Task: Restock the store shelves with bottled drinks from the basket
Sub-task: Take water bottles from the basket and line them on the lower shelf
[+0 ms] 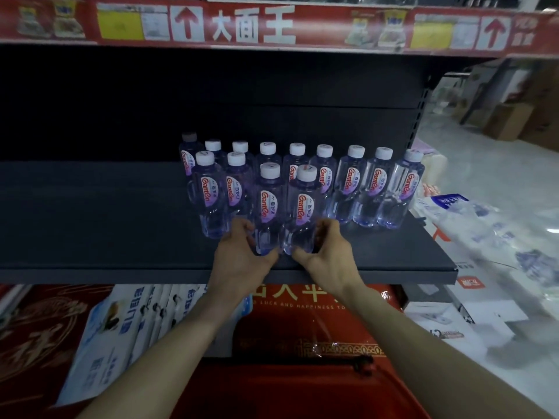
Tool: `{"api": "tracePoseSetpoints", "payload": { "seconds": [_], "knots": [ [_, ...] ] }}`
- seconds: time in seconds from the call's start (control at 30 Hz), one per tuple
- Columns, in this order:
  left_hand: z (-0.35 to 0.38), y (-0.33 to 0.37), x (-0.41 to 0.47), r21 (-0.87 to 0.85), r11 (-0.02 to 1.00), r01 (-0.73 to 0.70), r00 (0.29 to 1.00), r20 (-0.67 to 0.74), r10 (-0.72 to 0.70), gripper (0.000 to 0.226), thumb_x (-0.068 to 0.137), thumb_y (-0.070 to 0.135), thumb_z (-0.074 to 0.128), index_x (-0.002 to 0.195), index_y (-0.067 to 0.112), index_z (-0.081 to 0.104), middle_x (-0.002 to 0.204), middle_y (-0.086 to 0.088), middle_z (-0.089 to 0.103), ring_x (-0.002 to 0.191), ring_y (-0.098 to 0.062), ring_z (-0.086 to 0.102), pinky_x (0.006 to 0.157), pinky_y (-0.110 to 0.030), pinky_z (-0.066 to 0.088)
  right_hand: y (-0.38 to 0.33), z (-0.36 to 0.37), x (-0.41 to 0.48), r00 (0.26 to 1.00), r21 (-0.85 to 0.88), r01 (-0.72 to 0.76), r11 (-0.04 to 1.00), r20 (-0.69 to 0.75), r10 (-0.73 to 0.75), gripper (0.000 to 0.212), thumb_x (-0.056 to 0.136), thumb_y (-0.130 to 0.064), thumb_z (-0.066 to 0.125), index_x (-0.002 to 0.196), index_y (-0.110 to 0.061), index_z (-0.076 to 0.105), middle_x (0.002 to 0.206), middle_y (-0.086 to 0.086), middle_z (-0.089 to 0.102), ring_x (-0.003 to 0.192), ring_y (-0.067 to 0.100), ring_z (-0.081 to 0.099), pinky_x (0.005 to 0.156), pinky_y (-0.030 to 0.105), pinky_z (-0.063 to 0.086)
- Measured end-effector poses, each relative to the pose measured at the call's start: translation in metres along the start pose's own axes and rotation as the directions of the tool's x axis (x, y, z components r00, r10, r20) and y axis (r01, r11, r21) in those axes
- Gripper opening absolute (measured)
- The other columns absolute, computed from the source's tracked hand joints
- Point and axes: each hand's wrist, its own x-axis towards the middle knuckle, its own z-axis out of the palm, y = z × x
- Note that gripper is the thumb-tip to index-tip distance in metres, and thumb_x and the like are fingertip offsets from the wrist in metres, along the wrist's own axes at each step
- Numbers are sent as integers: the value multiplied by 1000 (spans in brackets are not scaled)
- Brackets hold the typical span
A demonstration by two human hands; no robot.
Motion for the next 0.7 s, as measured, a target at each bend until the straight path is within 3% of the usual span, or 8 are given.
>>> {"api": "tracePoseSetpoints", "payload": {
  "seconds": [0.13,0.27,0.43,0.7],
  "knots": [
    [3,-7,6,45,999,6,999,-45,-4,47,82,45,83,115,25,56,91,12,65,87,-6,65,85,-32,58,6,3,10,1000,-93,4,996,0,-4,55,77,-49,83,113,-25,49,99,-11,69,89,3,67,82,31,58],
    [4,-9,14,110,992,59,997,-64,-53,41,83,52,79,110,30,57,85,17,64,88,-9,66,84,-31,55,8,11,16,999,-168,-20,986,-40,13,61,73,-67,75,117,-31,52,104,-14,68,98,11,66,86,42,58],
    [12,-6,18,219,963,160,979,-158,-127,42,77,74,69,98,39,57,85,20,66,91,-13,68,87,-41,55,8,19,18,992,-298,-69,952,-118,35,60,77,-77,63,121,-39,48,110,-15,69,107,14,65,88,46,57],
    [19,0,19,226,950,217,956,-245,-160,52,71,83,67,98,38,65,90,16,72,95,-19,70,84,-40,54,14,31,20,983,-411,-105,905,-180,32,61,81,-83,52,127,-43,46,114,-5,69,108,24,65,86,45,57]
  ]
}}
